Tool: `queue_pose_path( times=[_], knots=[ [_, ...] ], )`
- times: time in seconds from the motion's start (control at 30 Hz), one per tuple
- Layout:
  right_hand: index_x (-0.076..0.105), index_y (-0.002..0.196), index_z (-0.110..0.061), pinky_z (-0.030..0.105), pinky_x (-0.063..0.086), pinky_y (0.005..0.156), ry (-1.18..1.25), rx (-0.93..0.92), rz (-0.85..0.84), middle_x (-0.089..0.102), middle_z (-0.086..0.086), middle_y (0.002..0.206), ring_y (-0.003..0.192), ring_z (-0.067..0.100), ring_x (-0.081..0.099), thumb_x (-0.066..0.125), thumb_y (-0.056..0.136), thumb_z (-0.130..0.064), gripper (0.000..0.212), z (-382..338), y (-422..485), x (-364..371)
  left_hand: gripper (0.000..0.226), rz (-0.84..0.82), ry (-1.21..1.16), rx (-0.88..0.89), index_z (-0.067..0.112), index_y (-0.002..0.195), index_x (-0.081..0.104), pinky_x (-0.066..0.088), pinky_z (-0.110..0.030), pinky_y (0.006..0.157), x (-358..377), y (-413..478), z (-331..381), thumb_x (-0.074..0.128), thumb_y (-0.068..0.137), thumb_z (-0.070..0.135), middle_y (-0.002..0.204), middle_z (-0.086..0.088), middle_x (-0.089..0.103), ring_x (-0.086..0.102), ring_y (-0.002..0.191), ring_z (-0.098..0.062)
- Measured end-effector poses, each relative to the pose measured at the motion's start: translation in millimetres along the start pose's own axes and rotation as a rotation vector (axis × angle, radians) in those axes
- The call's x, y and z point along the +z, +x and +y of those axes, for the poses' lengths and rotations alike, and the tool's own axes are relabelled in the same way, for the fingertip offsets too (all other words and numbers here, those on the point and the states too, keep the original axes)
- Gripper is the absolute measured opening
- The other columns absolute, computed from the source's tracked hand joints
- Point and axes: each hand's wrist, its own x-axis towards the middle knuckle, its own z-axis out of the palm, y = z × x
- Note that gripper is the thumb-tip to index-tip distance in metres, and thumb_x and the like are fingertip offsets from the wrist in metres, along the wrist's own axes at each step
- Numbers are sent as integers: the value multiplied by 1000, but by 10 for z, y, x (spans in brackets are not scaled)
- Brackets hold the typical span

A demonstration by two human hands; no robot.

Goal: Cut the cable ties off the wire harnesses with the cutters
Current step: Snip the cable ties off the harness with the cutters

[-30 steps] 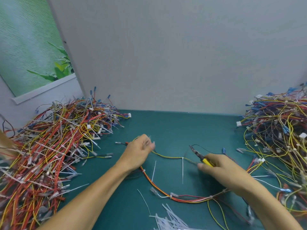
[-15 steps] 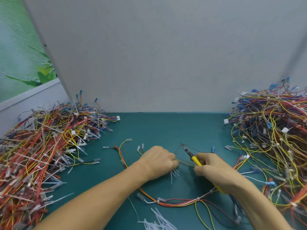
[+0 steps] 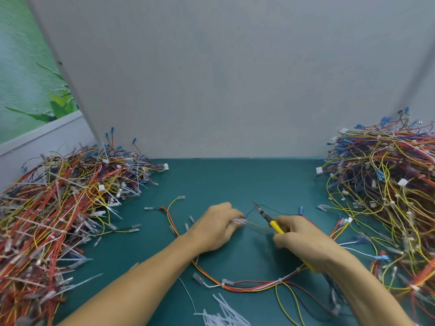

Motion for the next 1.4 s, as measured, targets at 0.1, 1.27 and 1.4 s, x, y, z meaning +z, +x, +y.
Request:
queue_pose_path(
  times=[0.1,1.27,1.4],
  knots=[
    [59,94,-2,31,26,59,4,1,2,38,1,66,61,16,36,58,78,-11,18,-2,-7,6,18,42,-85,-81,14,102,73,35,-20,74,-1,34,5,59,92,19,89,-9,65,59,87,-24],
    [58,97,-26,32,38,65,-763,-193,232,50,-2,86,94,29,58,52,84,-36,18,-43,115,-133,13,-174,-406,-425,21,80,67,36,-24,62,-132,241,-24,64,90,30,73,4,58,48,68,-9],
    [60,111,-31,30,37,66,-940,-310,239,55,-3,101,100,25,59,50,88,-40,27,-48,224,-187,15,-213,-379,-429,22,76,61,34,-23,55,-146,272,-24,64,89,28,64,8,52,43,57,-5]
  ],
)
